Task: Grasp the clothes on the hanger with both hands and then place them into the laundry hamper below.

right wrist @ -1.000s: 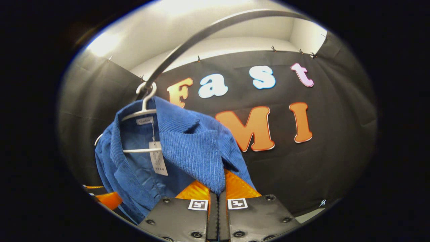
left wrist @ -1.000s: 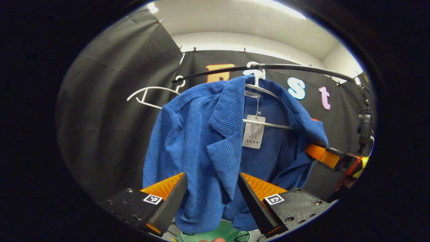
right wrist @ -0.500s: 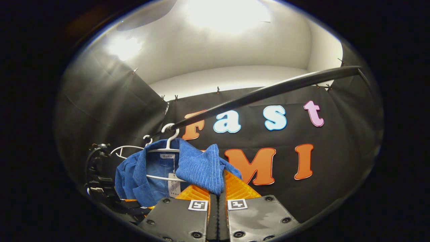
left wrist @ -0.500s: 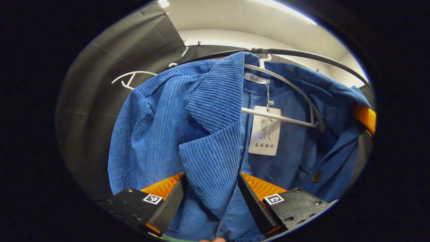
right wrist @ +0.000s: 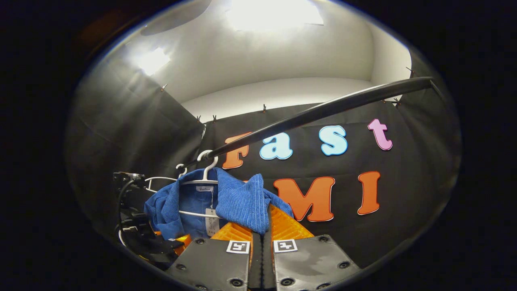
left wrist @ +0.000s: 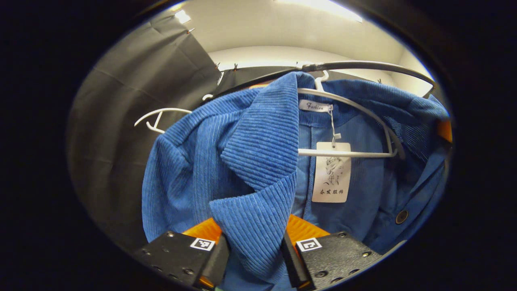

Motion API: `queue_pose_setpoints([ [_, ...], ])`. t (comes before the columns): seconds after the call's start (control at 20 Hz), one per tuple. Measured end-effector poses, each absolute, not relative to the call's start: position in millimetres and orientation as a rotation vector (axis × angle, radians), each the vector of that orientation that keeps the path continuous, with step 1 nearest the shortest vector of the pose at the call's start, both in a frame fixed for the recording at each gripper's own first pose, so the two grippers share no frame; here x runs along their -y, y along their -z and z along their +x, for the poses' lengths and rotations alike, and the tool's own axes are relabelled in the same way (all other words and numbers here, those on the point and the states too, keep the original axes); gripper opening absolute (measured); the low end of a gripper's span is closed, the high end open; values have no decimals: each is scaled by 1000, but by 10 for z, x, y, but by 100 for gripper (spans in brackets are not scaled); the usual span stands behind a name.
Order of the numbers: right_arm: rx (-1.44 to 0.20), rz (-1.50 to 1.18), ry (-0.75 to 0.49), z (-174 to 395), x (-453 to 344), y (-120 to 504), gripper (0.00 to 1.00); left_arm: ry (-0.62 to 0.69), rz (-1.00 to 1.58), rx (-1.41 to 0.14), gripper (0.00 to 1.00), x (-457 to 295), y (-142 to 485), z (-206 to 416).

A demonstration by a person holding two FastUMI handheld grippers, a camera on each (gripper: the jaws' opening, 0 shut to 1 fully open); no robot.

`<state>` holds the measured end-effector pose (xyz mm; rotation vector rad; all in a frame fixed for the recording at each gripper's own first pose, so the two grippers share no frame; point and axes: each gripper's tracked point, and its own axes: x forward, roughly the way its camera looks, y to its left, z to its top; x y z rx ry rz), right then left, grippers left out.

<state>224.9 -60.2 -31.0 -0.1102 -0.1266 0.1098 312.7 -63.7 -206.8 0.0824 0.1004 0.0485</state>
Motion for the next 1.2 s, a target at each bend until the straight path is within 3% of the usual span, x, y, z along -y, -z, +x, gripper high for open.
queue_pose_setpoints([
  [0.25,160,-79,-86,2235,657,269,8,-41,152,-133,8,495,1932,2992],
  [0.65,216,-27,-24,2275,816,135,8,-224,200,-50,5,-191,1021,2845],
  [0.9,244,-49,20,2327,1010,-33,8,-203,331,21,7,-576,303,3196],
  [1.2,244,-60,54,2359,1079,-48,8,-18,416,61,7,-558,-15,3808],
])
